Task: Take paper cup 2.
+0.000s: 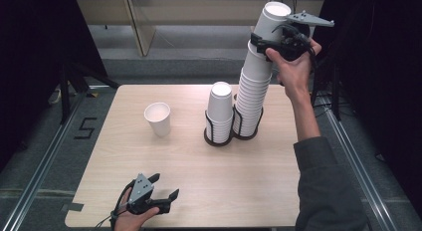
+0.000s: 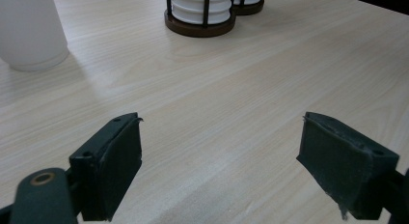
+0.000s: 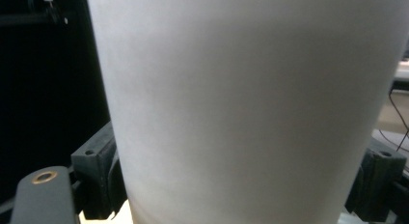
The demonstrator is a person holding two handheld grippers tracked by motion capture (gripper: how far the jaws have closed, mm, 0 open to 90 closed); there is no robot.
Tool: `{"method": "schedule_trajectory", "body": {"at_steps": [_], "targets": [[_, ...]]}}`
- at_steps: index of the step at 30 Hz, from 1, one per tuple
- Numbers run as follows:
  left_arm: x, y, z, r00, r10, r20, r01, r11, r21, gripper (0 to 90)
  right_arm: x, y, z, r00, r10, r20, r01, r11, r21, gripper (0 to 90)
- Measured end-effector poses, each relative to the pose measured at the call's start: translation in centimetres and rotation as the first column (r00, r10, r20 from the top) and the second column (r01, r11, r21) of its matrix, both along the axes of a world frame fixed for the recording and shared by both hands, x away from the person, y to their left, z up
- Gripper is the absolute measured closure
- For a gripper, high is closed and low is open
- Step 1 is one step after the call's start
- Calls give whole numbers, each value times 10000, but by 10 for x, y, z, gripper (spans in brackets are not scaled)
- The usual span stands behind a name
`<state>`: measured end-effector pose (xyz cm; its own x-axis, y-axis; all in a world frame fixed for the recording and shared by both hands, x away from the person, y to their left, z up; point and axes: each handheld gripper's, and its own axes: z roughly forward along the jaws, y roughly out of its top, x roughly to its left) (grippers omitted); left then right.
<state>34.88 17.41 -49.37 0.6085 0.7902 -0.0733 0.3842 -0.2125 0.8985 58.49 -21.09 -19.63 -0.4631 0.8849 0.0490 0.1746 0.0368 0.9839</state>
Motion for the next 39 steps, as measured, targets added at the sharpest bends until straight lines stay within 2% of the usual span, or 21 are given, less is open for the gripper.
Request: {"method": "schedule_trajectory", "body": {"at_steps": [3, 4, 6, 10, 13, 16, 17, 18, 22, 23, 25, 26, 27, 31, 33, 34, 36, 38, 39], "targets": [[-1, -1, -1, 9998, -177, -78, 178, 9998, 117, 146, -5, -1, 12, 9992, -217, 330, 214, 9997, 109, 152], [0, -2, -2, 9998, -191, -49, 191, 9998, -8, 147, -7, -1, 15, 9991, -219, 361, 216, 9997, 92, 152], [0, -2, -2, 9997, -231, -48, 232, 9997, 5, 147, -11, -1, 22, 9984, -281, 484, 276, 9996, 95, 152], [0, -2, -2, 9996, -284, -27, 284, 9996, -94, 146, -22, -3, 32, 9973, -153, 711, 157, 9999, -55, 152], [0, -2, -1, 9995, -295, -59, 295, 9996, 27, 147, -34, -8, 39, 9968, -91, 794, 102, 9999, -133, 152], [0, -2, -1, 9995, -302, -44, 302, 9995, 23, 146, -41, -10, 40, 9973, 14, 732, 4, 9997, -235, 152], [0, -2, -1, 9995, -316, -49, 316, 9995, 40, 146, -45, -11, 40, 9976, 89, 684, -64, 9993, -359, 152], [0, -2, -1, 9994, -332, -40, 332, 9994, 6, 146, -58, -14, 37, 9981, 234, 576, -205, 9985, -503, 152], [1, -1, -1, 9996, -266, -39, 266, 9996, -43, 146, -70, -16, 31, 9979, 370, 533, -333, 9971, -681, 152], [1, -1, -1, 9997, -243, -32, 243, 9996, -118, 146, -83, -19, 23, 9969, 598, 518, -561, 9960, -699, 152], [2, -1, -1, 9997, -249, -24, 249, 9996, -139, 146, -97, -18, 16, 9944, 959, 442, -927, 9933, -696, 152], [2, -1, -1, 9997, -249, -24, 249, 9996, -139, 146, -97, -18, 16, 9944, 959, 442, -927, 9933, -696, 152], [2, -1, -1, 9998, -220, -26, 220, 9998, -22, 146, -110, -16, 7, 9926, 1157, 382, -1111, 9881, -1067, 152], [2, -2, -1, 9997, -246, -59, 246, 9997, -12, 146, -133, -6, -15, 9836, 1780, 292, -1731, 9768, -1258, 152], [2, -3, -1, 9997, -259, -27, 258, 9996, -78, 147, -137, -3, -19, 9813, 1904, 295, -1852, 9744, -1273, 152], [2, -3, -1, 9996, -271, -19, 271, 9996, -59, 146, -147, 6, -37, 9739, 2266, 101, -2235, 9663, -1276, 152], [2, -3, -1, 9997, -248, 31, 248, 9997, -88, 146, -148, 8, -40, 9720, 2350, 52, -2325, 9645, -1255, 152], [3, -3, -1, 9996, -237, 137, 240, 9995, -184, 146, -155, 18, -59, 9612, 2749, -217, -2756, 9551, -1092, 152], [3, -2, 0, 9997, -163, 190, 167, 9996, -229, 146, -158, 28, -79, 9502, 3102, -294, -3116, 9450, -992, 152]]}}
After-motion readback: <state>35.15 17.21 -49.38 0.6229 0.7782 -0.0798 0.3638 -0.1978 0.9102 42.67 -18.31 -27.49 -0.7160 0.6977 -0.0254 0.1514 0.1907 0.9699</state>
